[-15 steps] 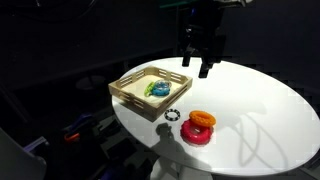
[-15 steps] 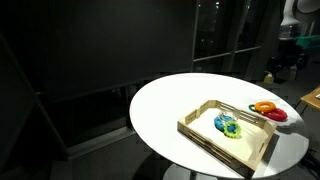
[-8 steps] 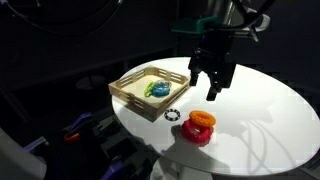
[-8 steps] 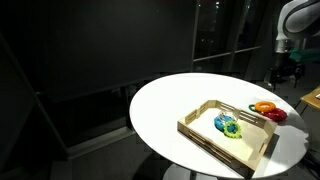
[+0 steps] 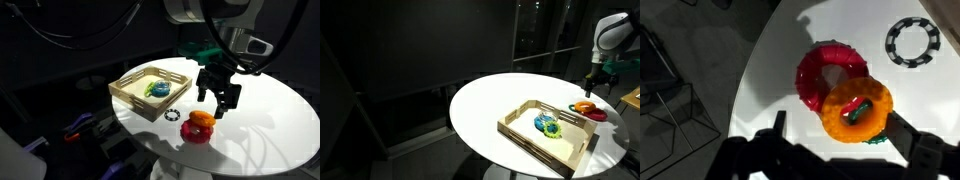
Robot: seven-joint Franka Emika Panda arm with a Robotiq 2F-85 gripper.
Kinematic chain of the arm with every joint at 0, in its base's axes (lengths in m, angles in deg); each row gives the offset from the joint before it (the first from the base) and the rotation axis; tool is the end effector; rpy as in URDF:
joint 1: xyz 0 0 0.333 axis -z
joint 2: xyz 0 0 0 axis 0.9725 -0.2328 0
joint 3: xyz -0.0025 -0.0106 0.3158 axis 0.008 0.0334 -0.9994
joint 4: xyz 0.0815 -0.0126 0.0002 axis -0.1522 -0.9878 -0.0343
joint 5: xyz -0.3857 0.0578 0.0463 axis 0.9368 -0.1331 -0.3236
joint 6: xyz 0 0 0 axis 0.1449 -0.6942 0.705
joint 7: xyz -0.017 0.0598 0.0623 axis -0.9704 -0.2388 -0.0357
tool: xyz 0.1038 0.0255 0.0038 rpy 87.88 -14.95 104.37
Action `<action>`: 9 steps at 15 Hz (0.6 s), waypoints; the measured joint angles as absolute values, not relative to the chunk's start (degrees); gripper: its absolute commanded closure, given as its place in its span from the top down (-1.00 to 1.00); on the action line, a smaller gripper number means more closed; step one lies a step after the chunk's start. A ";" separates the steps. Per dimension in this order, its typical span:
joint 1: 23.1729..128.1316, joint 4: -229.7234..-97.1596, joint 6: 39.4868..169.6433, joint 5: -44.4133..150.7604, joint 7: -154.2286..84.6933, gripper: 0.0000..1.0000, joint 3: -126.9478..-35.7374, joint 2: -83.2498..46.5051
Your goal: Place the orange toy on the tray
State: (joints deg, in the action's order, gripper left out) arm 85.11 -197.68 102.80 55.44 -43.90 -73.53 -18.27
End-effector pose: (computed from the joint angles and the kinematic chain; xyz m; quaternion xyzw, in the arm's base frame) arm 0.4986 -0.1879 0.2383 0.9605 -0.2576 -0.0900 0.0542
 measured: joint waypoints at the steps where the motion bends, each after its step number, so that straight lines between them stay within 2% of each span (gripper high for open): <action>1: 85.11 -197.47 103.53 55.44 -44.07 1.00 -73.32 -19.06; 9: 84.97 -195.95 105.51 55.44 -45.10 1.00 -72.23 -23.46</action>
